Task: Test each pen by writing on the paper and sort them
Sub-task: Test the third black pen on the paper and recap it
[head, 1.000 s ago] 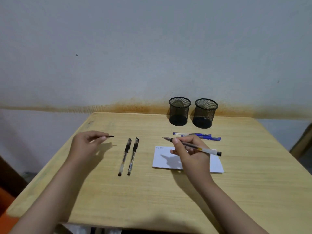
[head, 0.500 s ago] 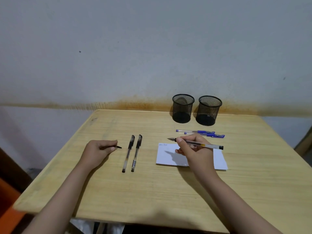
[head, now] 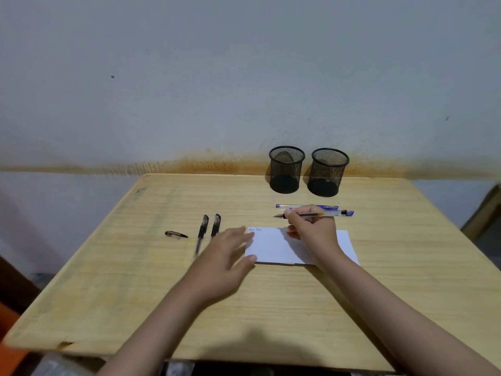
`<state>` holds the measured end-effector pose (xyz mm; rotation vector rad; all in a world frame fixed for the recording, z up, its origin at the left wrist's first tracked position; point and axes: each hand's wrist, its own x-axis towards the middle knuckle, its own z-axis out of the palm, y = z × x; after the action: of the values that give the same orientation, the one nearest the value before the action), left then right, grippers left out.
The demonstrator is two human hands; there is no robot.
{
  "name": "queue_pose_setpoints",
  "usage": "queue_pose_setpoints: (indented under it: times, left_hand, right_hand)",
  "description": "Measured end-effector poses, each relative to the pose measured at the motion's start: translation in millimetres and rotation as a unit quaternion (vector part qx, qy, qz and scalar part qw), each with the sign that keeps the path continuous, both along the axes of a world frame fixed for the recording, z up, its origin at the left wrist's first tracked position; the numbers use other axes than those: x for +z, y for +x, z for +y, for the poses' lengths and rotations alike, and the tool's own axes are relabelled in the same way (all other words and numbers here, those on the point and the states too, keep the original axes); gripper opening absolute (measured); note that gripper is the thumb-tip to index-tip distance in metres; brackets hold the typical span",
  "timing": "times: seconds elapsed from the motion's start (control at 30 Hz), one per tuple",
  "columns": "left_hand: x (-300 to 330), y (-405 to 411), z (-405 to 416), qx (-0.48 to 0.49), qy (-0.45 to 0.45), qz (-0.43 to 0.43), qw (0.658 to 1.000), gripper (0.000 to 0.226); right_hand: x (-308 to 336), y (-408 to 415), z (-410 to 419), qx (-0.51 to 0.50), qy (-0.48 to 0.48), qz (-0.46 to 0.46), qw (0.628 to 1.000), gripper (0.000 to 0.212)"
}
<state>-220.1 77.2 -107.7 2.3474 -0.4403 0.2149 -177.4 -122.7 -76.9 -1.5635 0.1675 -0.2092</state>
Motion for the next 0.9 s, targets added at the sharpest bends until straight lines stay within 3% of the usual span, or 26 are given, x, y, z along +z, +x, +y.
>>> queue_pose_setpoints:
  times: [0.07,0.23,0.33,0.53,0.67,0.9]
  left_hand:
    - [-8,1,-10,-0.008,0.045,0.013,0.999,0.05]
    - [-21,1,-23,-0.009,0.061,0.0,0.998,0.04]
    - [-23,0,-23,-0.006,0.067,-0.007,0.998,0.039]
    - [-22,-2,-26,-0.019,0.144,0.006,0.989,0.05]
    - [-20,-4,-27,-0.019,0.167,0.031,0.985,0.045]
    - [-18,-2,-27,-0.027,0.181,0.052,0.982,0.058]
  right_hand:
    - [-5,6,4,0.015,-0.026,0.017,0.999,0.006]
    - [-9,18,14,0.062,-0.07,0.015,0.995,0.006]
    - [-5,23,18,0.074,-0.041,0.012,0.996,0.003]
    - [-21,29,21,0.043,-0.061,-0.006,0.997,0.028]
    - [-27,33,21,0.035,-0.06,-0.02,0.997,0.024]
    - [-31,35,21,0.053,-0.077,-0.029,0.995,0.024]
